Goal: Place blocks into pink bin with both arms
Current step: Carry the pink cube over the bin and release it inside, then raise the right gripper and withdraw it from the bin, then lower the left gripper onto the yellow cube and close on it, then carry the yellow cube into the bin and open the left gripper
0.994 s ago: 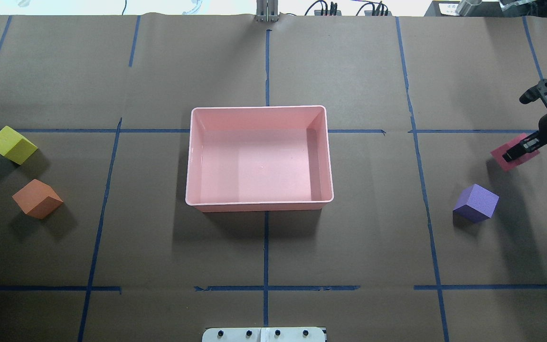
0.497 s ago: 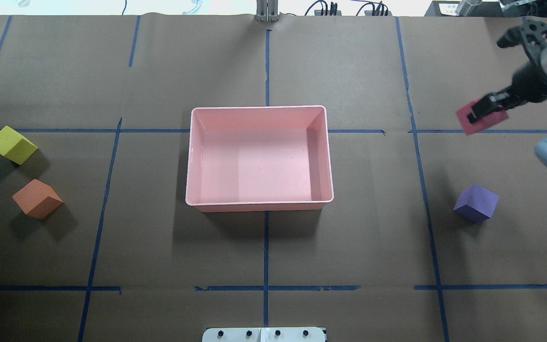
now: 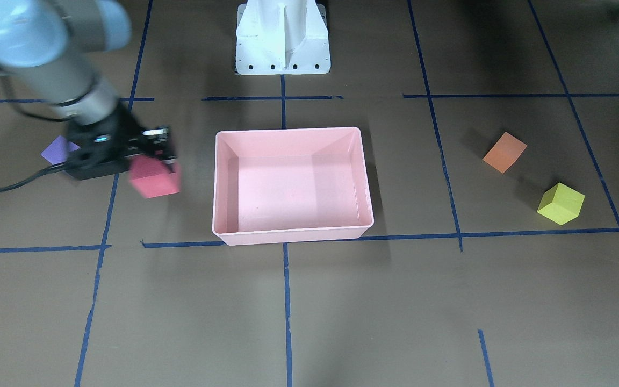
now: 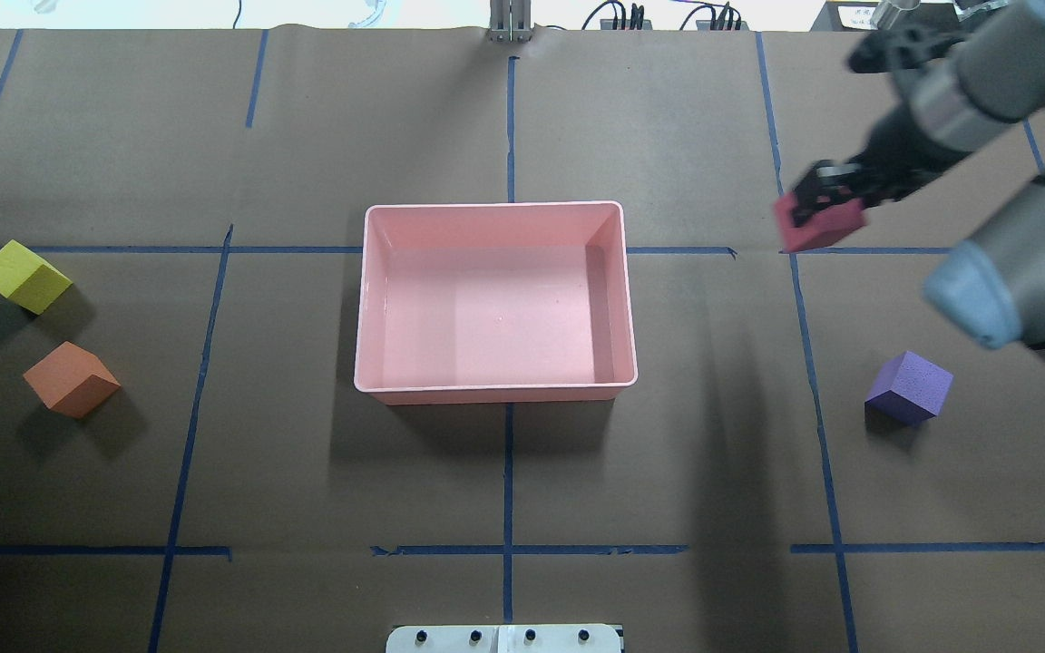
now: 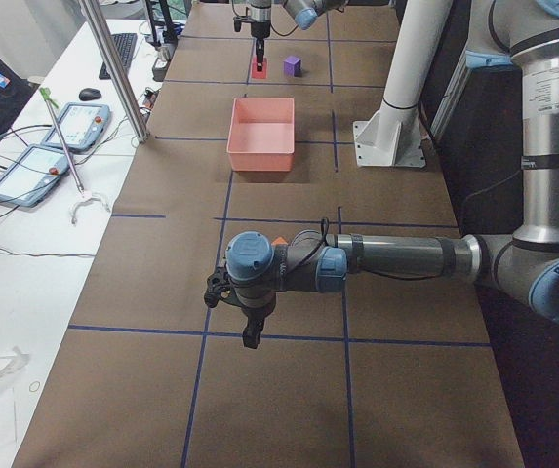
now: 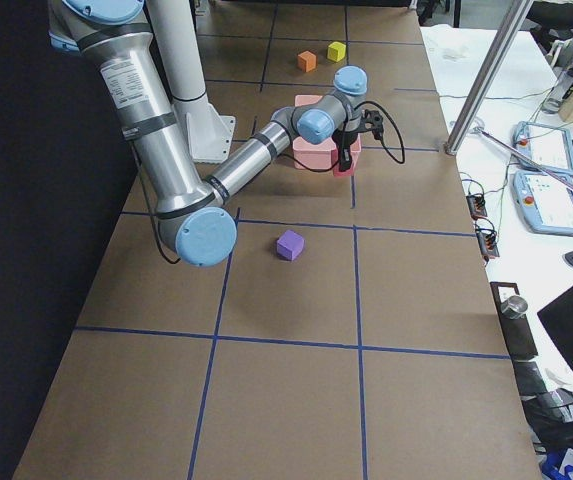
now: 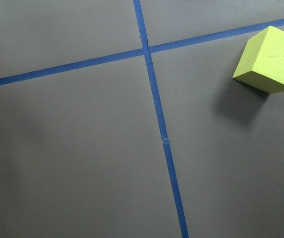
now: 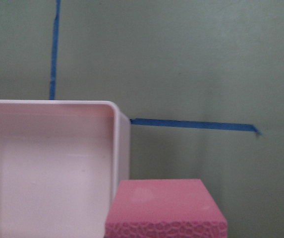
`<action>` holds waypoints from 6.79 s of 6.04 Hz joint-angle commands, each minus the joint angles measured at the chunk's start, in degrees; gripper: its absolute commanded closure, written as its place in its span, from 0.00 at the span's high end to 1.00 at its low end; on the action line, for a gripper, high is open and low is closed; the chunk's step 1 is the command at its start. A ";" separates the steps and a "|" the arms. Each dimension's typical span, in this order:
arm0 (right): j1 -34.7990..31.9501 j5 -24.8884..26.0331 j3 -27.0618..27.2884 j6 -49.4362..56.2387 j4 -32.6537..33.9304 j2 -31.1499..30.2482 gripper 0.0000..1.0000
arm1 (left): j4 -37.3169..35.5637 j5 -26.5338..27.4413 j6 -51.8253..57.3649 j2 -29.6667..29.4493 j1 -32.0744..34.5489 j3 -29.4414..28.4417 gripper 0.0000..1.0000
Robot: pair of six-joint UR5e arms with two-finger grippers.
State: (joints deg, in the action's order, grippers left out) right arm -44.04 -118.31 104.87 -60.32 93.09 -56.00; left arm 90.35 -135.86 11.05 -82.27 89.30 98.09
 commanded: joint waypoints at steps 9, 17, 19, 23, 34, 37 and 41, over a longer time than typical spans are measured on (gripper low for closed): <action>-19.01 -13.23 -0.10 36.03 7.28 -7.67 1.00 | 9.30 -0.20 -2.42 -7.99 -2.44 -0.88 1.00; -38.75 -16.24 -0.02 81.42 6.49 -33.91 1.00 | 29.49 4.46 -13.48 -13.60 -21.61 -14.12 1.00; -38.75 -16.25 -0.10 81.42 6.49 -34.08 1.00 | 29.53 4.55 -14.74 -14.67 -24.16 -15.03 1.00; -38.67 -16.25 -0.19 81.33 6.49 -34.08 1.00 | 29.53 4.72 -14.57 -14.59 -24.61 -15.29 1.00; -38.75 -16.25 -0.11 81.33 6.49 -34.44 1.00 | 29.00 5.95 -16.23 -18.70 -27.51 -19.08 0.53; -38.75 -16.33 -0.10 81.24 6.49 -34.52 1.00 | 26.47 5.95 -30.77 -29.75 -27.33 -17.76 0.56; -38.93 -16.42 -0.02 77.31 6.84 -33.74 1.00 | 6.03 11.80 -59.76 -46.81 -39.32 -6.28 0.60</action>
State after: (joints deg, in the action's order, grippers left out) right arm -82.94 -134.71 104.72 18.92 99.92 -90.22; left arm 101.42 -127.20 -41.81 -125.84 54.39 88.40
